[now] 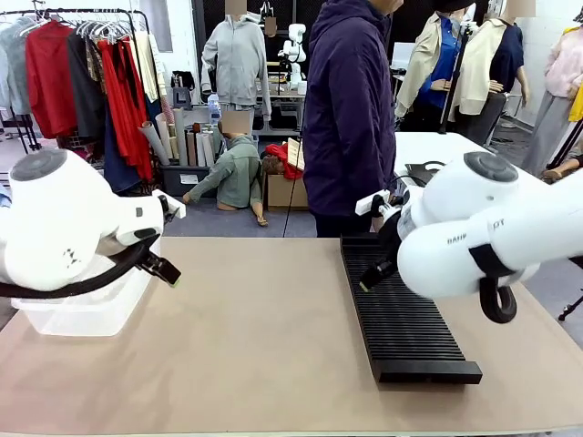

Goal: Sort PCBs into racks and boxes based on the side picked up.
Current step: Pick up the Blank PCB handed by the Human.

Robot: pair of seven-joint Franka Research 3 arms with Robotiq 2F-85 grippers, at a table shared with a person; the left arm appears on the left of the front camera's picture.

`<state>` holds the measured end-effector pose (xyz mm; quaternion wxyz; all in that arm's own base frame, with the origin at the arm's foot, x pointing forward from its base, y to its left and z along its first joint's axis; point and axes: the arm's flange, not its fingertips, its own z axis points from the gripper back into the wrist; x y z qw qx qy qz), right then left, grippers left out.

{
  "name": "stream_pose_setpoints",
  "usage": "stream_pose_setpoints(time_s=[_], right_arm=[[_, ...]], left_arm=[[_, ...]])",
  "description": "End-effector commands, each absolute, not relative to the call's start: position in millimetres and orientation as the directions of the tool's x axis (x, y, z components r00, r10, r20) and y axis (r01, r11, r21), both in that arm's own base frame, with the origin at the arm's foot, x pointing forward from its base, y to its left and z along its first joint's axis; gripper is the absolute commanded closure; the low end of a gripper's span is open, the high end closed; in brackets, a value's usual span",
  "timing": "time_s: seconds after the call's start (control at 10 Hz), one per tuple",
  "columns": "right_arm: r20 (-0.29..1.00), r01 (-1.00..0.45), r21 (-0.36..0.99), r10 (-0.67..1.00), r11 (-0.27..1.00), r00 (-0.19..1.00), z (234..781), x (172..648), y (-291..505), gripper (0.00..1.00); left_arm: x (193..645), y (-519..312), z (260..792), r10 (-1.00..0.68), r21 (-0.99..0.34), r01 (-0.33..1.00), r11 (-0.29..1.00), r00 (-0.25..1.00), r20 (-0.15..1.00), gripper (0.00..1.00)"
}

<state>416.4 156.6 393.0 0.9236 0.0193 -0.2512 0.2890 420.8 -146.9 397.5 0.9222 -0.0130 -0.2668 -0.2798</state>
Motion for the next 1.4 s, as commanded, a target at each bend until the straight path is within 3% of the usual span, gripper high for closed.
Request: stream_pose_setpoints(time_s=[0.0,0.2,0.5,0.7,1.1,1.3], right_arm=[[0.432,-0.487,-0.024,0.448,0.873,0.783,425,439,152,0.00],[0.401,-0.319,0.041,0.277,0.947,0.873,453,467,148,0.00],[0.418,-0.252,0.166,0.163,0.954,0.894,488,479,136,0.00],[0.414,-0.273,0.299,0.134,0.914,0.900,501,480,122,0.00],[0.440,-0.264,0.610,-0.042,0.747,0.897,513,474,70,0.00],[0.431,-0.270,0.693,-0.083,0.669,0.898,511,467,42,0.00]], left_arm=[[436,-140,425,-0.467,0.065,0.499,0.864,0.749,0.470,0.00],[452,-128,452,-0.410,-0.053,0.492,0.869,0.775,0.480,0.00],[467,-96,478,-0.318,-0.244,0.486,0.839,0.803,0.504,0.00],[469,-77,487,-0.261,-0.397,0.489,0.777,0.823,0.504,0.00],[479,-46,502,-0.143,-0.564,0.460,0.686,0.845,0.516,0.00],[485,-28,504,-0.099,-0.677,0.460,0.574,0.860,0.501,0.00]])
